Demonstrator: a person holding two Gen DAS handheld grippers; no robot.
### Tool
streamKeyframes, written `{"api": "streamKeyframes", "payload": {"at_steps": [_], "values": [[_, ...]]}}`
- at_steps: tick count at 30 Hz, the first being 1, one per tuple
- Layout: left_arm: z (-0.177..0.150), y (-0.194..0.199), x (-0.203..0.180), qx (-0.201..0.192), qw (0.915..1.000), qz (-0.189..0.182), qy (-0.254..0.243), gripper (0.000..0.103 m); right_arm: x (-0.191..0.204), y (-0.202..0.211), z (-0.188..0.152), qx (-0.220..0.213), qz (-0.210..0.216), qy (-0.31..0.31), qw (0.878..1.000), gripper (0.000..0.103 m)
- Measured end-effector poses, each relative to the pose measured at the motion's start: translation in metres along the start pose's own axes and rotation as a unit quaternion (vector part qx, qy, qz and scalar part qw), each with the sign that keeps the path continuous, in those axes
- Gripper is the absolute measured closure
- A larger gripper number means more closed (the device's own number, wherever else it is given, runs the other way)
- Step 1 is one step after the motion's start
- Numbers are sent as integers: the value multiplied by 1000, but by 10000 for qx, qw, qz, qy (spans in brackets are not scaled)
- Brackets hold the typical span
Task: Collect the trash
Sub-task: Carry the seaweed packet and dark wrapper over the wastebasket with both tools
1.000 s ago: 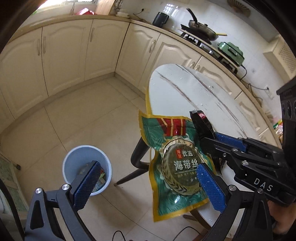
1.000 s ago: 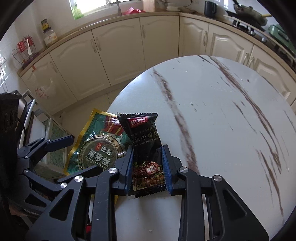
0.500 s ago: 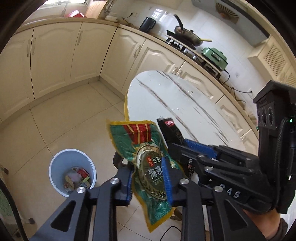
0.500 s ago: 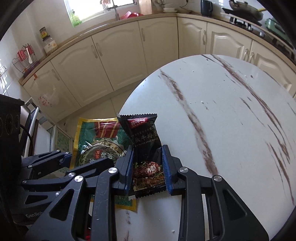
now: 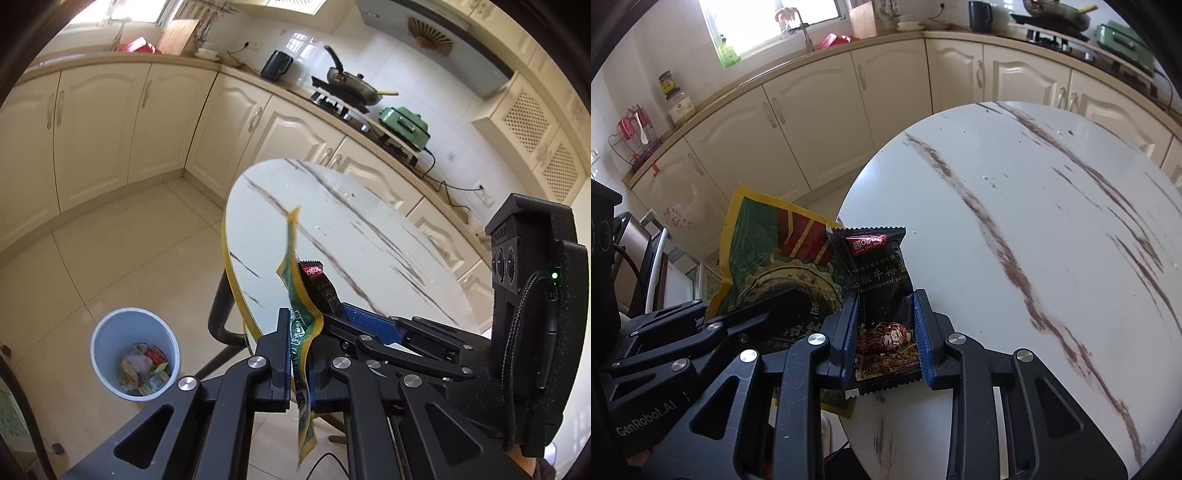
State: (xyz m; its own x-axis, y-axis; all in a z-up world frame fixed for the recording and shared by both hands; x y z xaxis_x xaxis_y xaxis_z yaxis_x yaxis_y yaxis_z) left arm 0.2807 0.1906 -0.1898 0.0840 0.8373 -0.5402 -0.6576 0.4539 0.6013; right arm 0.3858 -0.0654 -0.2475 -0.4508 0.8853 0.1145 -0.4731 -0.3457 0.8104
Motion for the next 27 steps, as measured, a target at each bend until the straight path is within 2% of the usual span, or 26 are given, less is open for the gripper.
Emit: {"api": "streamKeyframes", "payload": {"at_steps": [4, 9, 15, 21, 27], "values": [[-2, 25, -2, -300, 9995, 77, -75, 101, 15, 17, 6, -201, 72, 84, 9997, 76], [-8, 62, 10, -636, 9969, 413, -217, 101, 48, 22, 21, -378, 283, 266, 9985, 76], [-15, 101, 46, -828, 9905, 1085, -179, 101, 104, -3, 40, -386, 722, 525, 9953, 76], [-25, 104, 90, -653, 9815, 1795, 85, 101, 161, -65, 49, -15, 1131, 813, 9903, 76], [-35, 56, 126, -64, 9779, 2056, 377, 101, 179, -147, 38, 608, 1223, 745, 9878, 76]]}}
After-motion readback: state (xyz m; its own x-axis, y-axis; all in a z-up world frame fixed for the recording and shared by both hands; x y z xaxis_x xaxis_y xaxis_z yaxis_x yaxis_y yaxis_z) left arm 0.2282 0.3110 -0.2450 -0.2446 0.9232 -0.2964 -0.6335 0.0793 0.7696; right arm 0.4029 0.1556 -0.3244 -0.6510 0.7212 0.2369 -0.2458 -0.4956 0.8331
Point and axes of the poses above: each gripper's, at about its wrist camera, not at the fingertips, and y roughly against the way its jaws point, x to its left, z to its top, the point moved 3 cm from there along -y, roughly the way its jaws point, and after that the axes turned 7 degrees about y, right-handed, at the moved point
